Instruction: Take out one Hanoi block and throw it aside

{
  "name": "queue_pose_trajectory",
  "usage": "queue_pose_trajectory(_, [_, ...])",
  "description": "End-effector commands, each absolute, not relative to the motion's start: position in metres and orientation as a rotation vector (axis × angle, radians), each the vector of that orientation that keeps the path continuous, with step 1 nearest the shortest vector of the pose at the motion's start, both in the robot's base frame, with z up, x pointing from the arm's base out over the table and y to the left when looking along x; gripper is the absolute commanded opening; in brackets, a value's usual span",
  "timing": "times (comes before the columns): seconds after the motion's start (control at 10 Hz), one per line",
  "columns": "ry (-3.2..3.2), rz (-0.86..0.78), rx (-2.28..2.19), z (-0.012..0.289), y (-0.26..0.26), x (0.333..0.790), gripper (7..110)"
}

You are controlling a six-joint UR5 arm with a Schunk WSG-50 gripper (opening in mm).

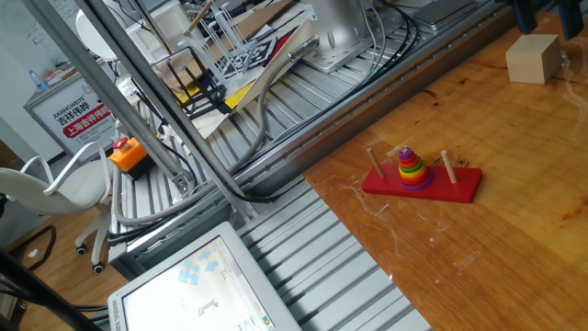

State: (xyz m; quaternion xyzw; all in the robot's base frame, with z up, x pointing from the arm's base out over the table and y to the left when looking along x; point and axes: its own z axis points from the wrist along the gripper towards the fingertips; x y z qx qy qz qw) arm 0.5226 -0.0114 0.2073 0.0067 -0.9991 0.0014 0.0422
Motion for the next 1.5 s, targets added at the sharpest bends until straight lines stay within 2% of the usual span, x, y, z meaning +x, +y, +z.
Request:
queue_pose_trajectory(0.0, [-3.104,0.005,-0.087,0.207,-0.011,0.534,44])
queue_pose_trajectory(0.7, [-3.190,0.043,-0.244,0.208,-0.018,0.557,44])
queue_pose_trajectory(0.8, [-3.163,0.043,-0.263,0.207,-0.018,0.550,22])
queue_pose_trajectory(1.4, [-3.166,0.050,-0.251,0.208,-0.019,0.552,22])
